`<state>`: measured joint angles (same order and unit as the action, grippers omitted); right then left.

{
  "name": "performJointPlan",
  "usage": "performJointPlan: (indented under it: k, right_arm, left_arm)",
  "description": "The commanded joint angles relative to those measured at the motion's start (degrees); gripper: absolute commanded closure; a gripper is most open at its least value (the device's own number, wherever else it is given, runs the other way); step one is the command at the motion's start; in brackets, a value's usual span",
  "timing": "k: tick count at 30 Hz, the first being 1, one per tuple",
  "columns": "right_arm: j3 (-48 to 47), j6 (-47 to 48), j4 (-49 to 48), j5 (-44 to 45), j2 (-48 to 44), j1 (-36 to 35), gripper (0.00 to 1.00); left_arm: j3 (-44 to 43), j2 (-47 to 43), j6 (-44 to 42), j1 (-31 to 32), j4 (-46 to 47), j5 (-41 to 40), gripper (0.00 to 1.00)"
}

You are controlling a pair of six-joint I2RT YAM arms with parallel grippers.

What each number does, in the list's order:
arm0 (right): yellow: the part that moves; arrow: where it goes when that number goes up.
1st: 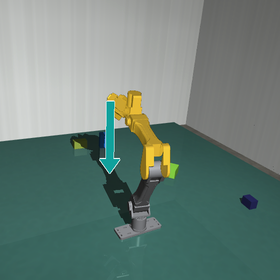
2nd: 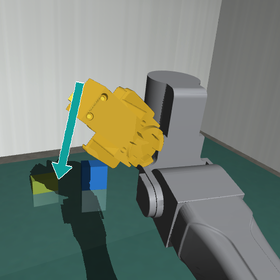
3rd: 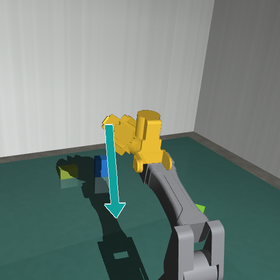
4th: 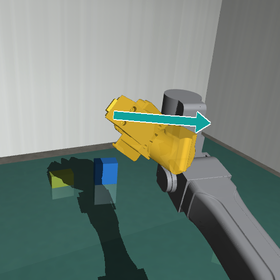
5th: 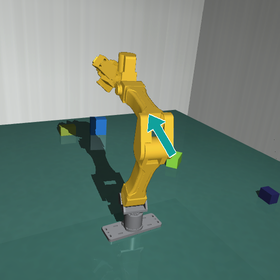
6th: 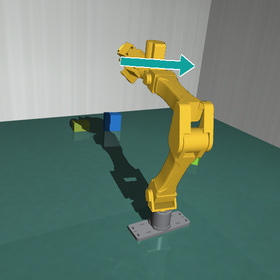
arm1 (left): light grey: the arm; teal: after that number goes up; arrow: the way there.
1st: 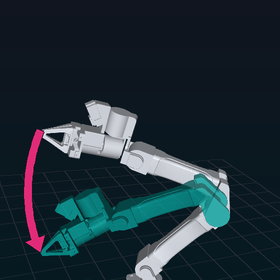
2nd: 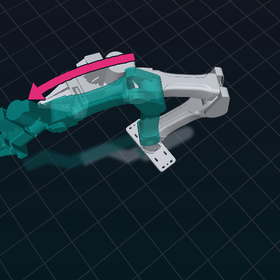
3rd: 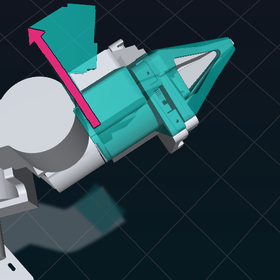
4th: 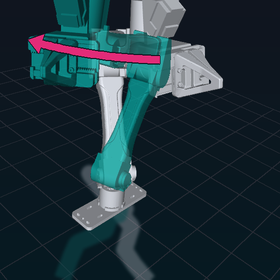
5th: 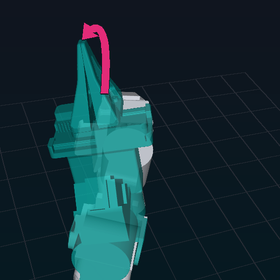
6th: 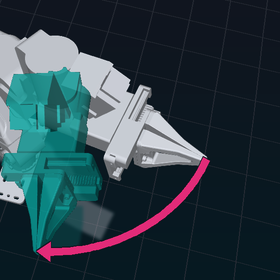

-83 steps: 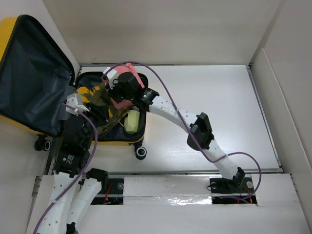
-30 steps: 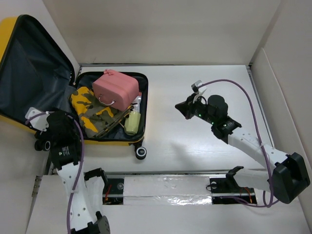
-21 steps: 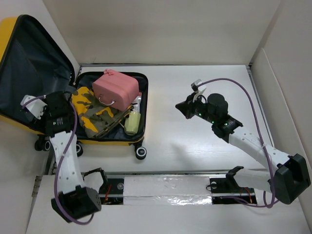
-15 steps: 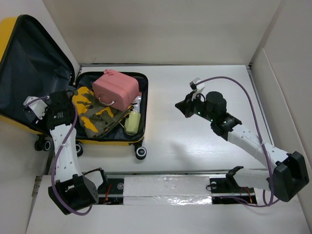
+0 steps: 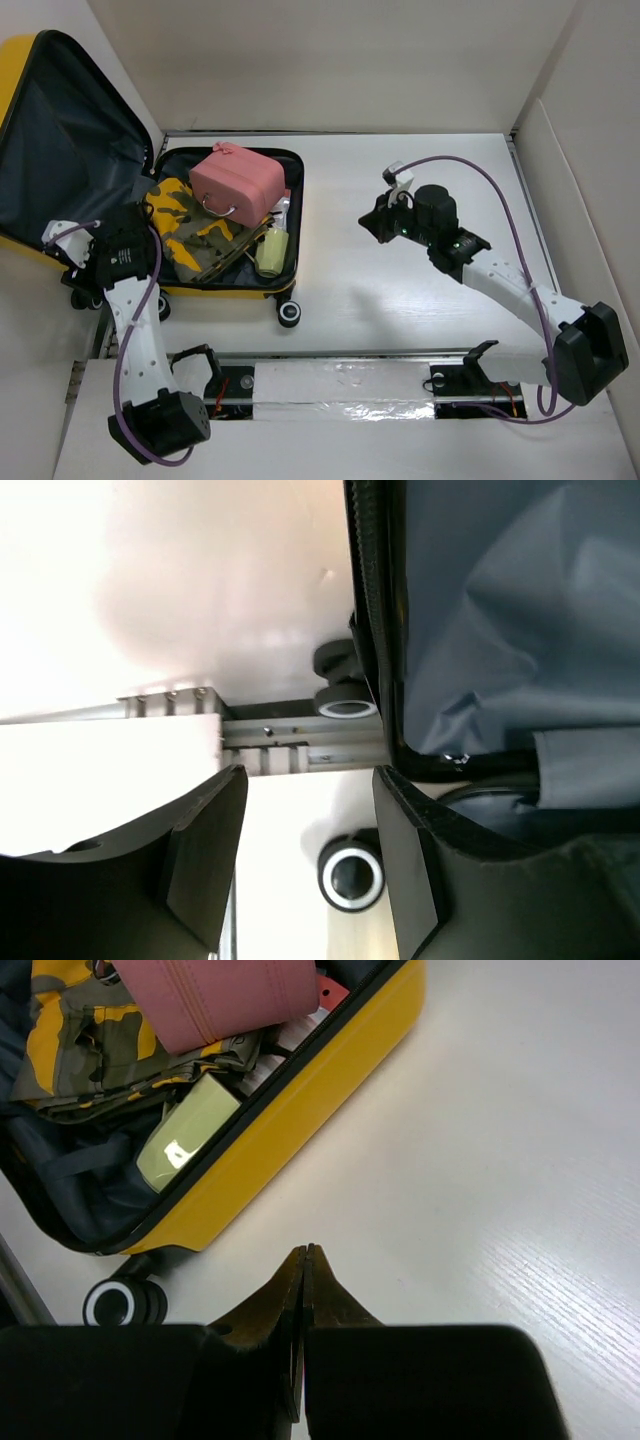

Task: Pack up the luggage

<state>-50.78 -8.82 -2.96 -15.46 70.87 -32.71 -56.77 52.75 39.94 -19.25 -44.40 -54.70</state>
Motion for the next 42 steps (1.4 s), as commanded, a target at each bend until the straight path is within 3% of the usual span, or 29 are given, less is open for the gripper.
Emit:
performJointPlan:
  k: [1, 4, 10, 15, 16, 19, 26, 28, 31, 32, 35, 39, 42]
  right_arm:
    - [-2.9, 1.2, 0.3, 0.2, -2.1, -0.5, 0.98]
    - [-3.2, 1.7, 0.9, 0.8, -1.6, -0.5, 0.97]
    - [-5.4, 2.1, 6.2, 4.3, 0.1, -0.5, 0.98]
    - [-5.4, 2.1, 6.3, 4.9, 2.2, 0.6, 0.98]
    - [-6.2, 2.0, 7.0, 5.5, 2.3, 1.2, 0.98]
    - [-6.1, 1.7, 7.8, 6.2, 2.4, 1.8, 0.99]
    - [-6.3, 1.3, 8.8, 7.4, 3.5, 3.5, 1.0]
    - [-6.1, 1.0, 8.4, 7.2, 3.8, 4.1, 1.0]
    - [-5.8, 0.4, 7.5, 5.1, 4.5, 4.6, 1.0]
    - [-5.9, 0.3, 7.1, 3.9, 5.2, 4.6, 1.0]
    - [-6.3, -0.1, 6.7, 2.4, 6.5, 5.1, 1.0]
    - [-6.0, -0.5, 5.2, -0.7, 6.9, 5.6, 1.0]
    - [-5.5, -2.2, 3.6, -1.8, 7.2, 5.6, 1.0]
  left_arm:
    - [-6.7, 4.6, 6.8, -0.3, -2.5, -7.1, 0.5]
    - [-13.3, 8.5, 9.7, -0.3, -6.5, -9.0, 0.5]
    - [-10.9, 10.7, 2.6, -0.3, 1.8, -10.3, 0.51]
    - [-12.8, 13.1, 2.4, -0.3, 1.9, -11.1, 0.53]
    - [-12.7, 13.4, 1.4, -0.3, 4.0, -10.8, 0.7]
    - [-11.4, 13.6, -1.0, -0.3, 7.6, -10.2, 0.98]
    - [-12.4, 14.2, -2.3, -0.3, 8.7, -9.4, 1.0]
    - [-11.8, 12.7, -4.1, -0.3, 10.9, -5.4, 1.0]
    - [-5.7, 5.8, -10.4, 5.6, 20.3, -1.6, 1.0]
    - [-3.5, 3.5, -13.0, 11.4, 23.6, -1.5, 1.0]
    - [3.7, -4.4, -19.2, 20.7, 30.7, 2.7, 1.0]
    - [6.1, -5.0, -18.1, 30.2, 28.8, 8.2, 1.0]
    - [6.1, -3.6, -18.9, 32.3, 28.5, 18.1, 1.0]
